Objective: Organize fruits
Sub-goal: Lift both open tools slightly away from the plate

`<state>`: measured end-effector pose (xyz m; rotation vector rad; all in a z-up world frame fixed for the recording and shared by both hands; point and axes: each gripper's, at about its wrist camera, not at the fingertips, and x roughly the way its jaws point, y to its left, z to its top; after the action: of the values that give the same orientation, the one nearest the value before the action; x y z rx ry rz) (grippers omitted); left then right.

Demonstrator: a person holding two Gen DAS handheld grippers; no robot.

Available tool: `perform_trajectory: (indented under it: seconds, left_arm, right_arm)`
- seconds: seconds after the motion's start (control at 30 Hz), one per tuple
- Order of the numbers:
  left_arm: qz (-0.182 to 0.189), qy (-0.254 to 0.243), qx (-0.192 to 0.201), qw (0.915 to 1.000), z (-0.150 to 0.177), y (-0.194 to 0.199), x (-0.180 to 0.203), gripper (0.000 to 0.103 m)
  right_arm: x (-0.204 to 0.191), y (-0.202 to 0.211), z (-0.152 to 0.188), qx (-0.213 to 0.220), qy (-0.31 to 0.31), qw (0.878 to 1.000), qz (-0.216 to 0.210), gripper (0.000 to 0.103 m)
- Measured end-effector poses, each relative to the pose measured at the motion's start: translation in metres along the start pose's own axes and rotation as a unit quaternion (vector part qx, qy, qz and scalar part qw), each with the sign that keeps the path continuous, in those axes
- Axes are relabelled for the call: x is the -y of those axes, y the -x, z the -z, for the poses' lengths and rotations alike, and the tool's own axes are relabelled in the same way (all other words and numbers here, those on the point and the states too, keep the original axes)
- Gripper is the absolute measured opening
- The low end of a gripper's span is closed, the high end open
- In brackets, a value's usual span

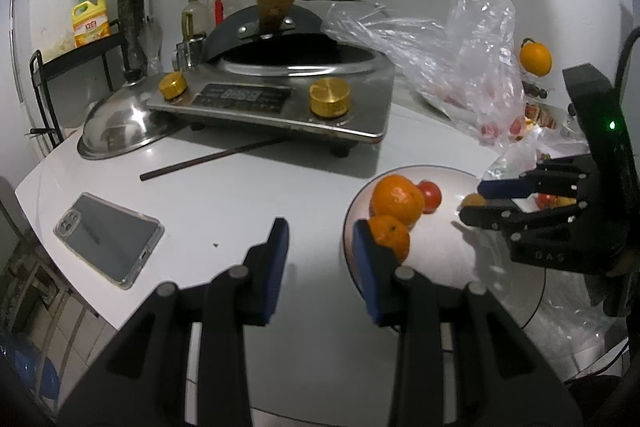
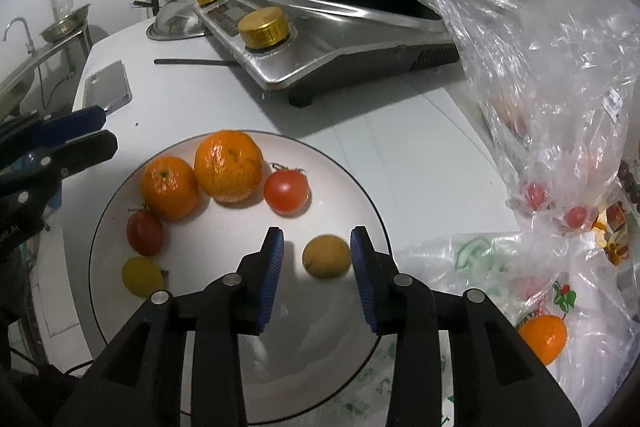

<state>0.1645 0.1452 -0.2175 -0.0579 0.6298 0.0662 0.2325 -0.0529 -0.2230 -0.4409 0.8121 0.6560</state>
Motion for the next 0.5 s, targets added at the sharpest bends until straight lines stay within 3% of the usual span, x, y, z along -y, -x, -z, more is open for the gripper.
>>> perform_trajectory:
  seconds: [0.17, 0.23, 0.5]
  left_arm:
    - [0.001, 0.001, 0.000, 1.0000, 0.001, 0.001, 0.000, 0.035]
    - [0.000, 0.001, 0.000, 1.0000, 0.001, 0.000, -0.001, 0.035]
    - [-0.002, 0.007, -0.003, 1.0000, 0.003, -0.001, -0.007, 0.035]
  right_arm:
    - [-0.001, -0.003, 0.005, -0.010, 0.006, 1.000, 0.004, 0.036]
    - [0.000, -0.006, 0.005, -0.012, 0.006, 1.000, 0.007, 0.028]
    - [-0.002, -0.012, -0.003, -0.005, 0.011, 1.000, 0.009, 0.028]
